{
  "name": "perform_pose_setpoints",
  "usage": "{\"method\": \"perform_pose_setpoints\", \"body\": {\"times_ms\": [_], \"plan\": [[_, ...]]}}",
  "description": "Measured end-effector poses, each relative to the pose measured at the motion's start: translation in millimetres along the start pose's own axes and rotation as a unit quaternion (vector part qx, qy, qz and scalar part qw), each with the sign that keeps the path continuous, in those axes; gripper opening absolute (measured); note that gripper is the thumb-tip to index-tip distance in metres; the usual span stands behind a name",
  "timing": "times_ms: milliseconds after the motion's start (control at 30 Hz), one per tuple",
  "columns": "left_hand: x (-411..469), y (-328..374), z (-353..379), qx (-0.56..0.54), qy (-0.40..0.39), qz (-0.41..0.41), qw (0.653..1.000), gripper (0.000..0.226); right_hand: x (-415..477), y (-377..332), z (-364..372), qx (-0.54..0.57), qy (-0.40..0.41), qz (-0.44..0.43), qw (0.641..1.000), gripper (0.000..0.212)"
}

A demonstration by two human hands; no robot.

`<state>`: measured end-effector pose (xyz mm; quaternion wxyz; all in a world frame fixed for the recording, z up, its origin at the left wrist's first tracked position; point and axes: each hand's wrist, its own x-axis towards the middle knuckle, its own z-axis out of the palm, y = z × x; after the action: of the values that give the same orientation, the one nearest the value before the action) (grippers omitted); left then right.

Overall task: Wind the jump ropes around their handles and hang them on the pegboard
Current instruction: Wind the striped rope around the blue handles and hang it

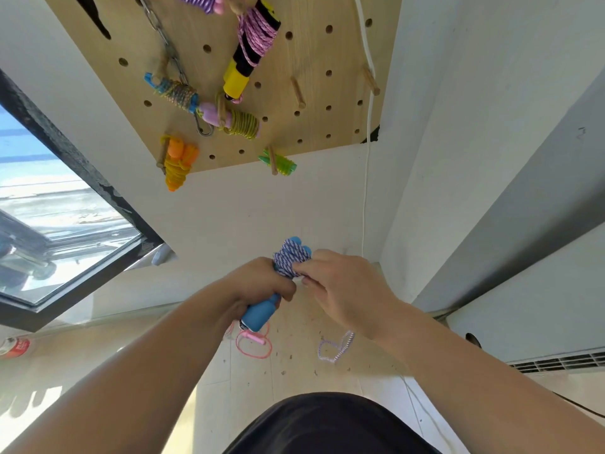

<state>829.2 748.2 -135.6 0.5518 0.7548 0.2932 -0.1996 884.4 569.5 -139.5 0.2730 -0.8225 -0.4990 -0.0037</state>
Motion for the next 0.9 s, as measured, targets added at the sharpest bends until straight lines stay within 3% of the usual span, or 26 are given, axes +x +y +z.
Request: {"method": "perform_pose_setpoints", "body": {"times_ms": [100,267,367,433,500,600,667,767,833,900], "plan": [[-15.0,8.8,0.4,-0.068,-0.033,0.018,0.997,0.026,-8.6,1.8,-10.6,0.155,0.065,0.039,0.985,0.008],[-33.7,19.3,7.5,-0.149,-0.102,0.062,0.982,0.018,-23.9,2.9,-19.8,0.337,0.019,0.159,0.928,0.016],[-39.6,20.4,16.0,-0.181,-0.200,0.086,0.959,0.019,-22.3,6.6,-21.2,0.470,0.012,0.207,0.858,0.053],[-41.7,20.2,20.0,-0.222,-0.287,0.075,0.929,0.021,-17.0,8.4,-26.9,0.505,-0.043,0.193,0.840,0.073],[-41.8,18.9,21.0,-0.246,-0.359,0.062,0.898,0.017,-11.1,8.8,-33.8,0.528,-0.086,0.153,0.831,0.068],[-38.8,14.7,19.6,-0.236,-0.399,0.064,0.884,0.014,-10.9,10.1,-36.0,0.511,-0.082,0.137,0.845,0.061],[-37.0,15.9,17.0,-0.192,-0.385,0.083,0.899,0.013,-15.1,9.7,-32.0,0.467,-0.056,0.147,0.870,0.054],[-36.4,23.0,12.4,-0.077,-0.298,0.112,0.945,0.020,-19.8,6.1,-27.8,0.451,-0.015,0.168,0.876,0.040],[-34.4,24.0,10.1,0.053,-0.179,0.133,0.973,0.025,-20.6,6.9,-27.9,0.442,-0.003,0.188,0.877,0.037],[-34.8,20.3,11.3,0.160,-0.016,0.146,0.976,0.043,-20.5,9.5,-30.1,0.461,0.019,0.215,0.861,0.035]]}}
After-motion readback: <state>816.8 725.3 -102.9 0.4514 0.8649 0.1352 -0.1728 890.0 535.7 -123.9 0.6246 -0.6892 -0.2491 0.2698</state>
